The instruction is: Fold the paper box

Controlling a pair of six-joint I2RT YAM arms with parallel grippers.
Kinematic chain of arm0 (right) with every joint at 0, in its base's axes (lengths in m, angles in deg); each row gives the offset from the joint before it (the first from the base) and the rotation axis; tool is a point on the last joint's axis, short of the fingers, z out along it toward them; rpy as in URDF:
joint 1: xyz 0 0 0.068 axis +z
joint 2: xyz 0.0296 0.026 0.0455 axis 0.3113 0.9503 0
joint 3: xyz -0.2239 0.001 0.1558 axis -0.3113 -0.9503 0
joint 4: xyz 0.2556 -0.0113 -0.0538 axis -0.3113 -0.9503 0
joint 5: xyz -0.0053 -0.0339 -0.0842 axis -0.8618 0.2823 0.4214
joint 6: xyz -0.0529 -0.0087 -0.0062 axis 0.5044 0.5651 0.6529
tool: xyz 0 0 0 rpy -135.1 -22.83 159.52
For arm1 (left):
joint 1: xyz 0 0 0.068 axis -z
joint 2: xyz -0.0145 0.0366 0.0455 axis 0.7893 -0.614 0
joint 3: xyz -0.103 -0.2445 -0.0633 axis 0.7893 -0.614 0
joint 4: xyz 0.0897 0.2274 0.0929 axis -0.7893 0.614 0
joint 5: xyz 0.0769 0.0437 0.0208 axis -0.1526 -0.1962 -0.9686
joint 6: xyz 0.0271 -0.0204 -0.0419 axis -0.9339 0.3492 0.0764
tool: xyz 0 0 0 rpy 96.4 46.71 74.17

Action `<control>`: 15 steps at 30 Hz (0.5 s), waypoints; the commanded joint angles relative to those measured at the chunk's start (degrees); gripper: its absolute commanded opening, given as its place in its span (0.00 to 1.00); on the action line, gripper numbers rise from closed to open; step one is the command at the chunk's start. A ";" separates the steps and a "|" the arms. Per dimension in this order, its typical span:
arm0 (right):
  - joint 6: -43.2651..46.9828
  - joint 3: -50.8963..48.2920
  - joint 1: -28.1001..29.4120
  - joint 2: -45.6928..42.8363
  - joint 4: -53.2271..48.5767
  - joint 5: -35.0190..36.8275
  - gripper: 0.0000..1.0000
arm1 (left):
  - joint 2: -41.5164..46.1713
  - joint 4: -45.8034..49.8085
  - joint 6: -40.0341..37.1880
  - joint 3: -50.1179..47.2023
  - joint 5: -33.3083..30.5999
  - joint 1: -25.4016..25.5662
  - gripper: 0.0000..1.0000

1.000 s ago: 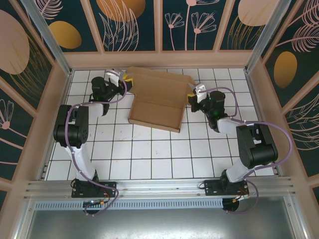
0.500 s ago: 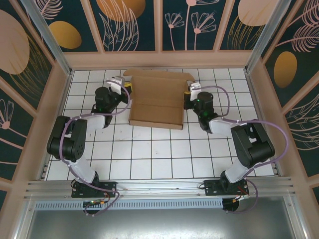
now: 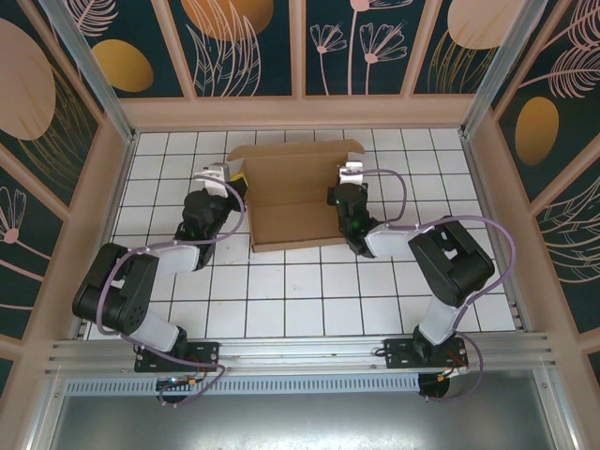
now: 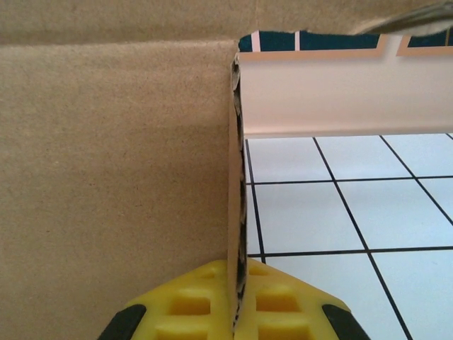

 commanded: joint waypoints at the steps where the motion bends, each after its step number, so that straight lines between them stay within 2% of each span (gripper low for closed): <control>1: 0.27 -3.75 2.04 -2.51 12.30 3.87 0.00 | 2.37 -6.99 5.04 -2.70 -1.33 0.56 0.01; 6: 1.18 -9.44 4.67 -1.98 25.00 5.83 0.00 | 1.74 -9.29 6.12 -4.58 -1.93 3.62 0.03; 9: 0.45 -9.27 6.30 -1.23 25.69 7.20 0.00 | 1.49 -9.46 7.65 -4.88 -3.79 4.72 0.04; 12: 0.82 -9.33 7.88 -1.47 24.96 7.79 0.00 | 4.02 -3.42 8.78 -4.12 -7.68 4.84 0.08; 15: 0.27 -9.79 8.46 -2.23 23.88 7.56 0.00 | 6.81 5.12 8.61 -2.77 -10.44 4.84 0.17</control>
